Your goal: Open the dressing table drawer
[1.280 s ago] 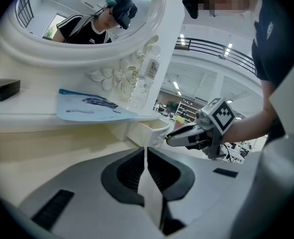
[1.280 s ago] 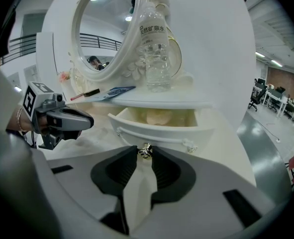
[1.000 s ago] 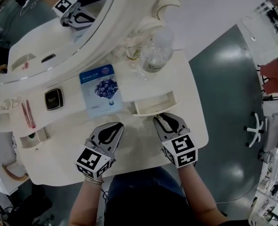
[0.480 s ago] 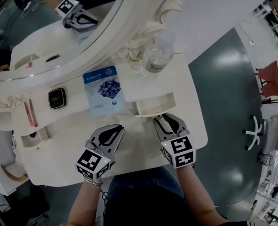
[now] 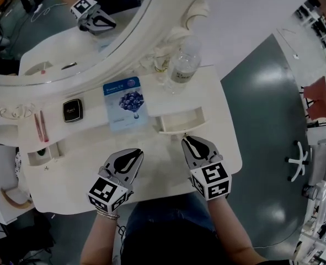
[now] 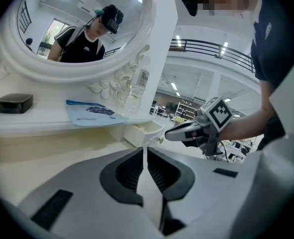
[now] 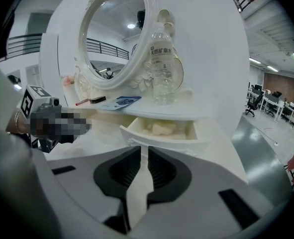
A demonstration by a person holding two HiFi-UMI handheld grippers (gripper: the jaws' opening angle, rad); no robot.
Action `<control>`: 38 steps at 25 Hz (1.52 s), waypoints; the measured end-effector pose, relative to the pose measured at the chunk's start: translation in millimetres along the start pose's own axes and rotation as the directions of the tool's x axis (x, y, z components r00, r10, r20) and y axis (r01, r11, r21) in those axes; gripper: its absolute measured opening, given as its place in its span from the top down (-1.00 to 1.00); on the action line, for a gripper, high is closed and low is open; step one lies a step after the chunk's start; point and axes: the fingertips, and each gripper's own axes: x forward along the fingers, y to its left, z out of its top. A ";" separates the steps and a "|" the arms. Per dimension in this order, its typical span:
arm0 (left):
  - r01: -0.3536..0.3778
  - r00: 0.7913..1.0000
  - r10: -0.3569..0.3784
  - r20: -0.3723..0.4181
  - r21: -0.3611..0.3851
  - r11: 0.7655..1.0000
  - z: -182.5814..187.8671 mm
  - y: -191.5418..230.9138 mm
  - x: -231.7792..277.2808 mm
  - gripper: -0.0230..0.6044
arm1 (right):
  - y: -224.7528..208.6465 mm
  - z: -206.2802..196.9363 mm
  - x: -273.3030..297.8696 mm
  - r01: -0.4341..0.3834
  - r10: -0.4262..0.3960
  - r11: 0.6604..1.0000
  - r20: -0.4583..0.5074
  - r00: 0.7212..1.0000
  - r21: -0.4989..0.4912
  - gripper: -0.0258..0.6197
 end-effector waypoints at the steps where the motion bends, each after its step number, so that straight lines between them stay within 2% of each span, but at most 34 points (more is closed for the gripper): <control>1: -0.003 1.000 0.003 0.002 0.000 1.000 0.1 -1.4 -1.0 0.86 | 1.2 0.8 -1.9 -0.008 0.008 1.000 0.005 1.000 -0.005 0.75; 6: -0.021 1.000 0.021 0.019 -0.003 1.000 6.7 -10.5 -4.8 0.86 | 4.6 7.9 -12.6 -0.048 0.049 0.998 0.026 0.998 -0.030 0.82; 17: -0.086 0.993 0.082 0.080 0.042 0.995 42.4 -26.0 -6.0 0.86 | 1.6 43.5 -44.3 -0.143 0.155 0.981 0.092 0.984 -0.129 0.86; 25: -0.099 0.991 0.091 0.098 0.082 0.992 67.0 -42.3 -4.6 0.87 | 0.3 69.1 -73.3 -0.205 0.235 0.958 0.141 0.962 -0.199 0.86; 38: -0.152 0.976 0.140 0.166 0.063 0.986 99.0 -62.1 -18.2 0.87 | -16.6 98.3 -113.3 -0.237 0.280 0.947 0.193 0.941 -0.219 0.86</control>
